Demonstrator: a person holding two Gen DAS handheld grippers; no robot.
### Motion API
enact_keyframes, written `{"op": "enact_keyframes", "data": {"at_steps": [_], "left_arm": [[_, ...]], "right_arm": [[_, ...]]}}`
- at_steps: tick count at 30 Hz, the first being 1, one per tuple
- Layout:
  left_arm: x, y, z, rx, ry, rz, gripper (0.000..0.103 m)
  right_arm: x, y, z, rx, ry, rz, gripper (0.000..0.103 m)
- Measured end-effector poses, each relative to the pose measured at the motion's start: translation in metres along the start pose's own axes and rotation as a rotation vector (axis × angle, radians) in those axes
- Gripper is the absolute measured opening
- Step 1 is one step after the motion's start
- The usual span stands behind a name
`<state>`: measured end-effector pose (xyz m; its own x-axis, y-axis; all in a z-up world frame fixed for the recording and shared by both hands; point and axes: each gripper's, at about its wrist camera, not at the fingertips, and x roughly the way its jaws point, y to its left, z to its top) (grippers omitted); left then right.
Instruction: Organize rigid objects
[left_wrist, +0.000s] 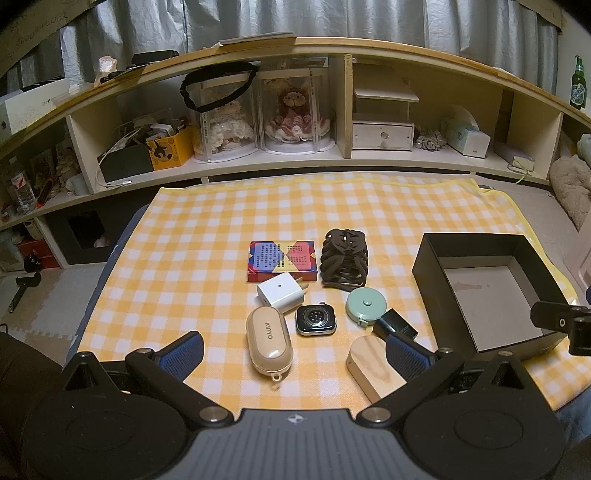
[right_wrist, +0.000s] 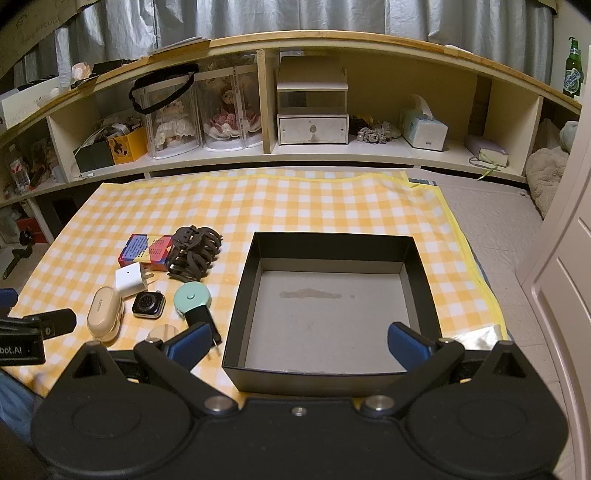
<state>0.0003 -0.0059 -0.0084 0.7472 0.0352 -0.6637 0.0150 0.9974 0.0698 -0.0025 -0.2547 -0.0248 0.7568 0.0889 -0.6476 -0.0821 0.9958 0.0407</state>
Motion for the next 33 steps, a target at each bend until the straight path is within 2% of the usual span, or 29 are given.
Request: {"op": "enact_keyframes", "data": {"at_steps": [33], "left_arm": [[-0.0003, -0.0025, -0.0007, 0.003, 0.002, 0.001, 0.103]], "right_arm": [[0.0004, -0.0009, -0.0011, 0.0, 0.004, -0.001, 0.103]]}}
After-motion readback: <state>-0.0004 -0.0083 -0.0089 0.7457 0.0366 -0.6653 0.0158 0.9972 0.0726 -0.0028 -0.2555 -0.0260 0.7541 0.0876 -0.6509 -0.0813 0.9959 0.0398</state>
